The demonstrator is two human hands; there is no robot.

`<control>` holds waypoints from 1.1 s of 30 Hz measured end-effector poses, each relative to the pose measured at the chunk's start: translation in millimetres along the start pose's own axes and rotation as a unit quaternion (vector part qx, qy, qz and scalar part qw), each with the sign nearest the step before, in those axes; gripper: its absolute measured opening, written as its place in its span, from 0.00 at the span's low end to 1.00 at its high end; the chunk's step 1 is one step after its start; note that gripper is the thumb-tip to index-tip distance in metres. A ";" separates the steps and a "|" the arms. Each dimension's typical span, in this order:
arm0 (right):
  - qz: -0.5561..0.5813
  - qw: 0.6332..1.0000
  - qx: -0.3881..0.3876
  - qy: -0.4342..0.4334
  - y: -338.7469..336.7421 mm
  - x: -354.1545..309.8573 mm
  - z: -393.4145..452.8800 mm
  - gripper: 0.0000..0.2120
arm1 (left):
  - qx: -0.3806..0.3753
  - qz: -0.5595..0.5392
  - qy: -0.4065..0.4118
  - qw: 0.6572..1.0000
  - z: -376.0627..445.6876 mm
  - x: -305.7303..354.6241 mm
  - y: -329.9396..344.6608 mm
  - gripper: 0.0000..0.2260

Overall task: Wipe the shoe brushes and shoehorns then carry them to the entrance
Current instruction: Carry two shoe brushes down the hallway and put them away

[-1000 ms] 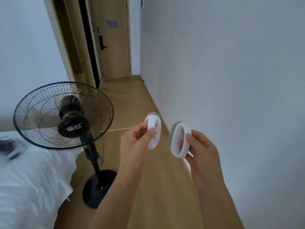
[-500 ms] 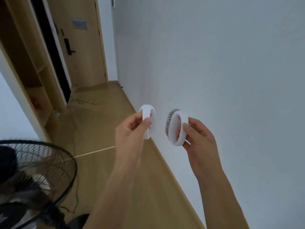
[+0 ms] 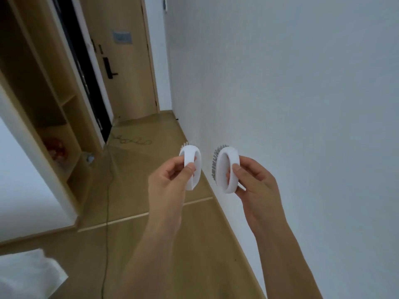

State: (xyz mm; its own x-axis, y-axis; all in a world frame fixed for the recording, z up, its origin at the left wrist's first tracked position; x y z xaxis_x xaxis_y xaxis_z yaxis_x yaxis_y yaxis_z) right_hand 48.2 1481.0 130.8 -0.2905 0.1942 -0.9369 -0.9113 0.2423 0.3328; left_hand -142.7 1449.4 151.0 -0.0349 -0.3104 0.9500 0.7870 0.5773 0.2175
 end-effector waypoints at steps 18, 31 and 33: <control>-0.019 0.989 -0.131 0.064 147.9 92.3 299.5 0.12 | 0.163 0.063 0.034 0.984 247.9 -88.6 108.1 0.07; -0.013 0.982 -0.159 0.101 332.6 180.8 475.9 0.12 | 0.171 0.053 0.032 0.983 509.2 -160.2 132.7 0.10; -0.003 0.982 -0.159 0.104 367.0 192.2 501.0 0.13 | 0.176 0.059 0.035 0.982 554.6 -163.3 129.6 0.11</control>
State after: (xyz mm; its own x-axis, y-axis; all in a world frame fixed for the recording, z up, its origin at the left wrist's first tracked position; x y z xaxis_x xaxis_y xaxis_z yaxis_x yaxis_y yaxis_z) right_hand -195.9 2083.4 126.3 -0.3080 -0.0135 -0.9513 -0.9486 -0.0718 0.3081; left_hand -376.6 1993.7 148.3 0.0955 -0.2698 0.9582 0.5208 0.8338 0.1829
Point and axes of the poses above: each hand's wrist, its own z-axis towards the middle knuckle, its own y-axis out of the palm, x = y × z, the point moved 7 cm from there along z, towards the middle knuckle, and after that the axes turned 15 degrees about x, right-handed, at the moved point
